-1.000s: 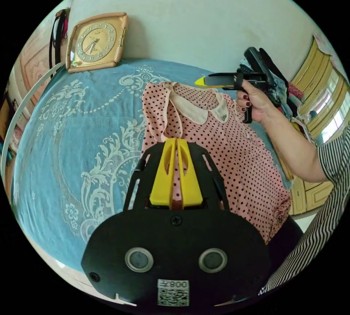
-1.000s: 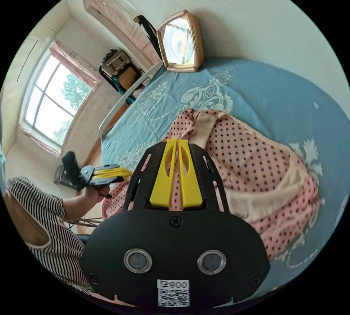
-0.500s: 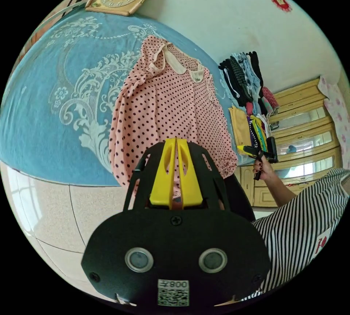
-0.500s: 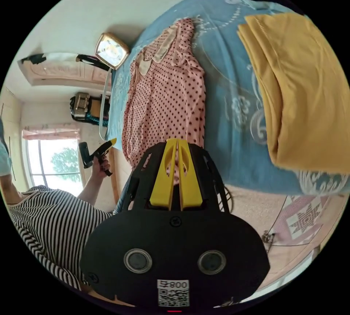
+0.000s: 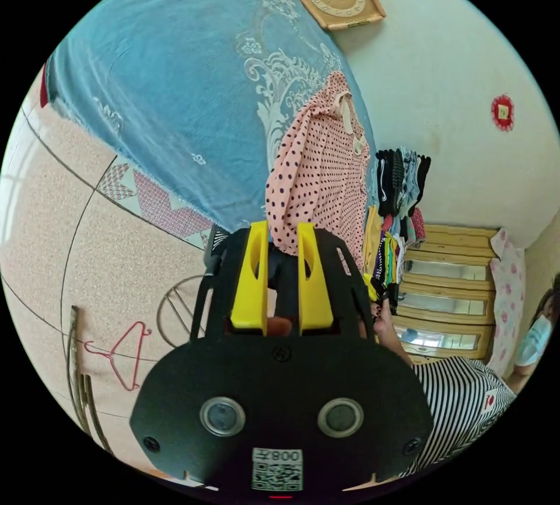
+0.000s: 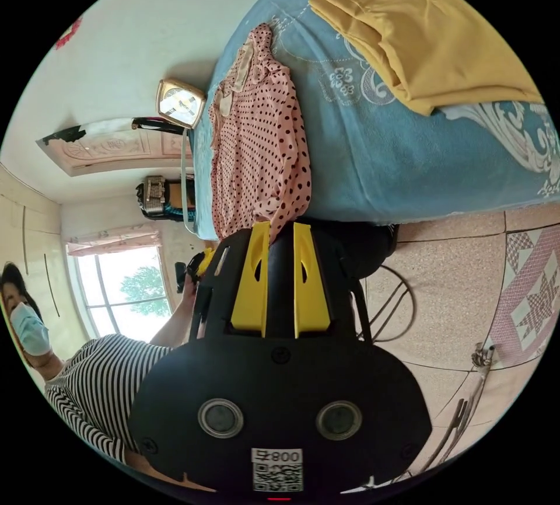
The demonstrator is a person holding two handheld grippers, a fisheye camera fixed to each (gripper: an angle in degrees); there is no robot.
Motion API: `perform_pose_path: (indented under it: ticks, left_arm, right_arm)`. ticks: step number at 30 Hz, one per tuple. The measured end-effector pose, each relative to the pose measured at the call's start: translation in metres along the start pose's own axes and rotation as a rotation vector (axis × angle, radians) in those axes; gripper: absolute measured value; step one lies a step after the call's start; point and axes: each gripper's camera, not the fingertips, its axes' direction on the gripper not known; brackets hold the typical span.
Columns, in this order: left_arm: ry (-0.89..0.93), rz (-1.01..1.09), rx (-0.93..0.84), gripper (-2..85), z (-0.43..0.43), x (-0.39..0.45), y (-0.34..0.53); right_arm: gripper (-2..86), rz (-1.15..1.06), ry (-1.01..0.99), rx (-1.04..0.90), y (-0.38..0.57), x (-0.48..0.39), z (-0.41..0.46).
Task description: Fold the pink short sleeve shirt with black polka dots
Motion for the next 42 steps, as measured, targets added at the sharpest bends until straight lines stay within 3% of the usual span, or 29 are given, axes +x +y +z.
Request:
perform_pose_path:
  ticks: [13, 24, 33, 42]
  left_arm:
    - [0.139, -0.142, -0.037, 11.2, 0.022, -0.075, 0.024]
    - [0.124, -0.115, -0.112, 2.8, 0.017, -0.1, 0.058]
    - [0.379, -0.033, 0.002, 1.3, -0.029, -0.085, 0.09]
    - [0.476, 0.093, 0.048, 1.2, -0.08, -0.054, 0.128]
  right_arm:
    - [8.6, 0.124, -0.072, 0.052, 0.085, 0.08, -0.006]
    - [3.0, 0.175, -0.122, 0.031, 0.131, 0.132, 0.009]
    - [0.7, 0.083, -0.224, 0.06, 0.176, 0.152, -0.019]
    - [0.5, -0.046, -0.29, 0.089, 0.224, 0.157, -0.058]
